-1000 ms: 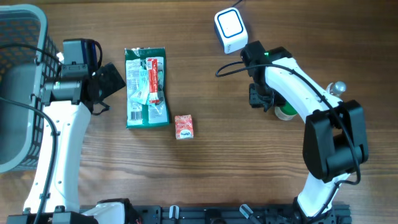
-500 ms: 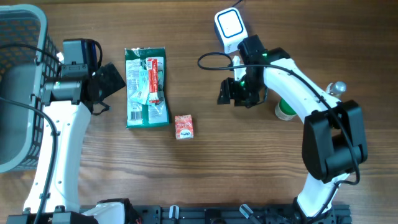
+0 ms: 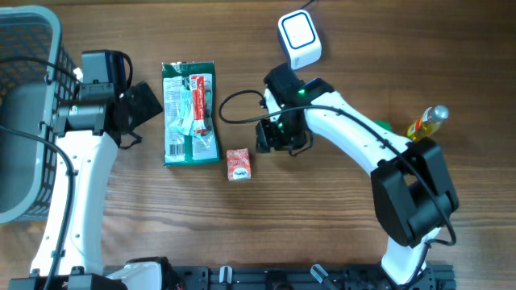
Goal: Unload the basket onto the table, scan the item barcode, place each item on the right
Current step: 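Move the right gripper left toward the small red package, then lower the right gripper around the red package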
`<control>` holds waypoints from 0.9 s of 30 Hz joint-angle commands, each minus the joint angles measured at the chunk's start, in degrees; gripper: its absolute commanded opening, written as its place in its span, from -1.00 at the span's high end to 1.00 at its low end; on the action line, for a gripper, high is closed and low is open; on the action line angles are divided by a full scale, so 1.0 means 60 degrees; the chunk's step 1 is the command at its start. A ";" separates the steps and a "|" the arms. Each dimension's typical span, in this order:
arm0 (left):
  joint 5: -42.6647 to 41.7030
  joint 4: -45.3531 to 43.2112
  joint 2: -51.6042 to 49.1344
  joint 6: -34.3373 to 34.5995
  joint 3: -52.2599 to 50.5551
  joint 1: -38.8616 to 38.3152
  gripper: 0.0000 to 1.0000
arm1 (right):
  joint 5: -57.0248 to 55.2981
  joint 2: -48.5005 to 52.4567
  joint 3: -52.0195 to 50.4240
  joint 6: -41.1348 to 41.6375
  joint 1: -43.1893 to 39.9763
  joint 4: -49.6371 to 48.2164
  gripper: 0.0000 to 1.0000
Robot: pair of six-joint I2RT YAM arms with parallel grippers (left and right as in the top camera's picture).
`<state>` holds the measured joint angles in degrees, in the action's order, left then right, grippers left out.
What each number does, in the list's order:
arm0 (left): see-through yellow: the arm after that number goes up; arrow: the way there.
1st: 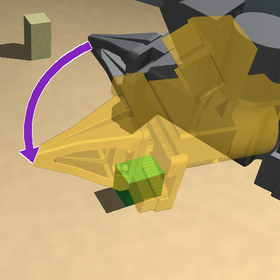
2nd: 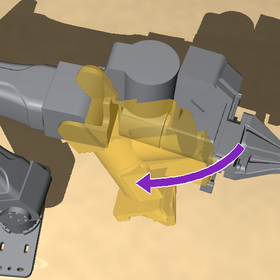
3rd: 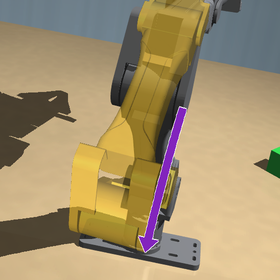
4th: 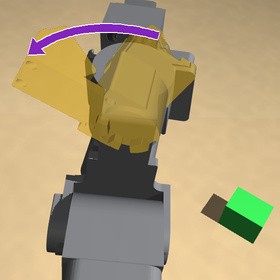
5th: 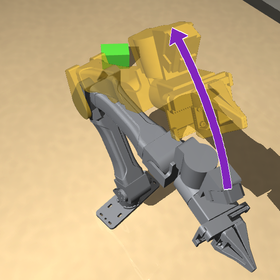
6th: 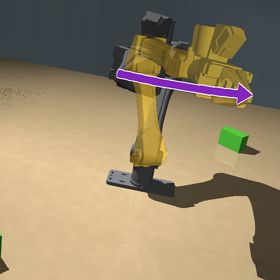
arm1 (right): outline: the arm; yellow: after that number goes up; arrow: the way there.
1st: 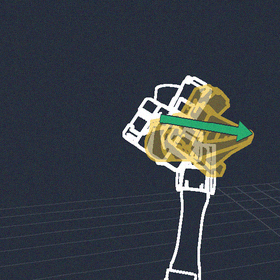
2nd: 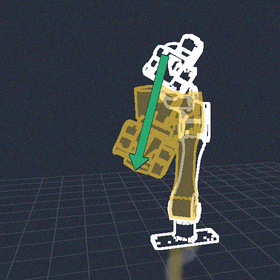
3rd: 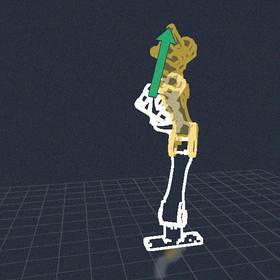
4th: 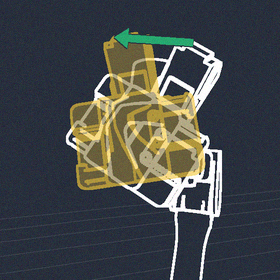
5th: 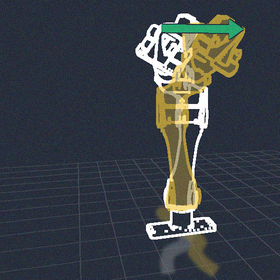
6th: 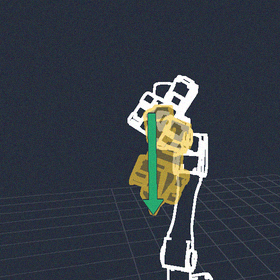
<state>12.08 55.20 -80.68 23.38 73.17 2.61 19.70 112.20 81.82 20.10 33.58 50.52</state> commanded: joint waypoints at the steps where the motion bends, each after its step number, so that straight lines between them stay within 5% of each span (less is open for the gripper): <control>1: -0.0015 -0.0022 -0.0018 -0.0109 0.0000 -0.0044 -1.00 | -0.0346 -0.0091 -0.0036 0.0346 0.0382 -0.0106 -0.03; 27: -0.0015 -0.0022 -0.0018 -0.0113 0.0000 -0.0044 -1.00 | 0.0583 -0.0073 -0.1763 0.1428 0.1118 -0.2579 0.37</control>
<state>12.08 55.18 -80.68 23.38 73.17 2.61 21.19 112.20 72.29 28.08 39.99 35.51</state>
